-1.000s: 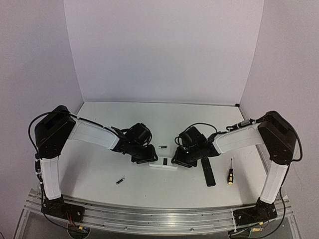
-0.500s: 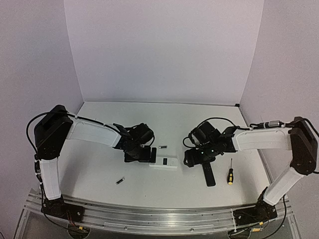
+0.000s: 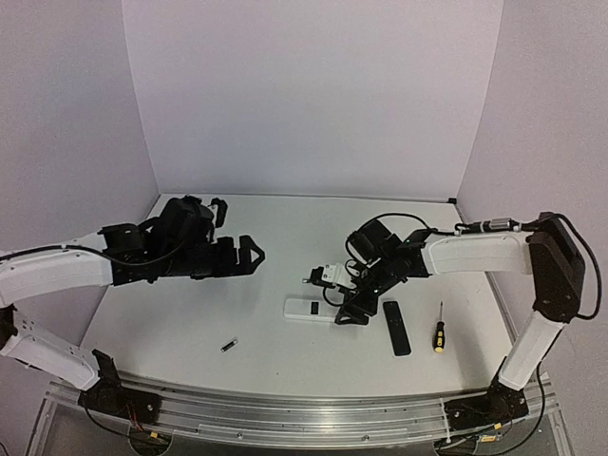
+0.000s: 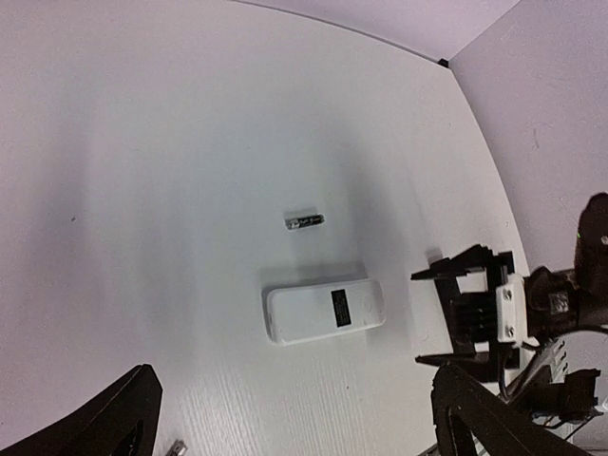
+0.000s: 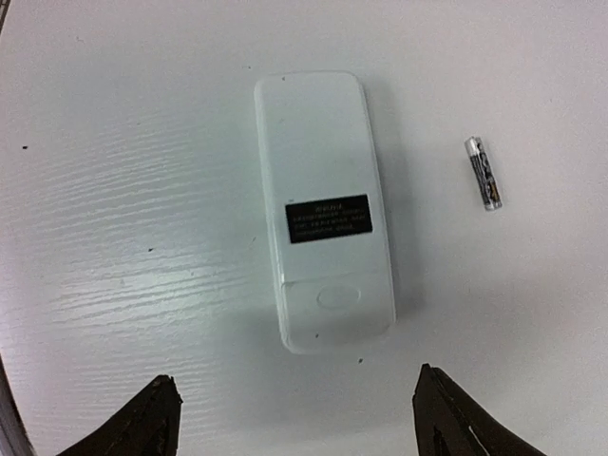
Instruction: Unload the batteries from the remote control
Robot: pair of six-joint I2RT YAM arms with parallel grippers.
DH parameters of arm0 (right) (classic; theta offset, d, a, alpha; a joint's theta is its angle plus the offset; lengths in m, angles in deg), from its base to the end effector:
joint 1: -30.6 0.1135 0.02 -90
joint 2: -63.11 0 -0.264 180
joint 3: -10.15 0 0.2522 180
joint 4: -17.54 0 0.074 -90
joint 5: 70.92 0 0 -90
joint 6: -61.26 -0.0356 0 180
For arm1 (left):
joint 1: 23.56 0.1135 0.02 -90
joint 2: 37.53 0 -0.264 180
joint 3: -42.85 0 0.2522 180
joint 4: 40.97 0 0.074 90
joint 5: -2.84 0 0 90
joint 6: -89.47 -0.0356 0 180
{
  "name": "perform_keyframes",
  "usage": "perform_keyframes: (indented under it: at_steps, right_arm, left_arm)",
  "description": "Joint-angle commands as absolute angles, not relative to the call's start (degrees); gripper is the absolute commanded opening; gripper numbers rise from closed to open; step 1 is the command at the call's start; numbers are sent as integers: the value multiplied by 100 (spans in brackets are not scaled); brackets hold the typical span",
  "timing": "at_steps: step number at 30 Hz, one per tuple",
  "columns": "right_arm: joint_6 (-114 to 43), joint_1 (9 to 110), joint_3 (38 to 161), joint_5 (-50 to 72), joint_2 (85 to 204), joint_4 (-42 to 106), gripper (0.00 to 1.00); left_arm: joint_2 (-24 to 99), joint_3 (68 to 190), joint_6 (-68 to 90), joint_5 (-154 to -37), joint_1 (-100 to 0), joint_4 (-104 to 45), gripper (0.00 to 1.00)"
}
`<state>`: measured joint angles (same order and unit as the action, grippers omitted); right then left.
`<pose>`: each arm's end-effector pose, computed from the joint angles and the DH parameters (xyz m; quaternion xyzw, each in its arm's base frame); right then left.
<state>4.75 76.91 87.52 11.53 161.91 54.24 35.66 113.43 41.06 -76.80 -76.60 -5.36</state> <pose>0.2404 0.2584 0.1894 -0.6293 0.7245 0.0935 0.2652 0.1742 -0.2209 0.2873 0.0501 0.8954 -0.2646 0.3545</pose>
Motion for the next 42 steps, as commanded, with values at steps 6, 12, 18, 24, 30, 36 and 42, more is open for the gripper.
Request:
perform_keyframes:
  at_steps: [6,12,18,24,30,36,42]
  right_arm:
    - [1791,7633,9842,825,17528,5457,81]
    - [1768,7531,10124,618,17964,5584,81]
    - [1532,7481,10249,339,18298,6025,75]
    - [1169,7437,10295,157,18460,6234,38]
    - [334,7437,10234,-384,18005,6234,23]
    - [-1941,7446,9953,-1367,16769,5479,12]
    - [-4519,7460,8711,-2094,15440,2736,9]
  left_arm:
    - [1883,9720,4887,-7612,-7639,-40,100]
    - [1455,9310,5166,-7708,-7639,-22,100]
    - [1484,9334,5175,-7675,-7639,35,100]
    - [1512,9319,5119,-7680,-7639,-58,100]
    - [1385,9219,4736,-7775,-7639,-562,100]
    - [1246,9131,3970,-8442,-7639,-2167,100]
    - [1555,9019,3770,-9507,-7639,-4139,100]
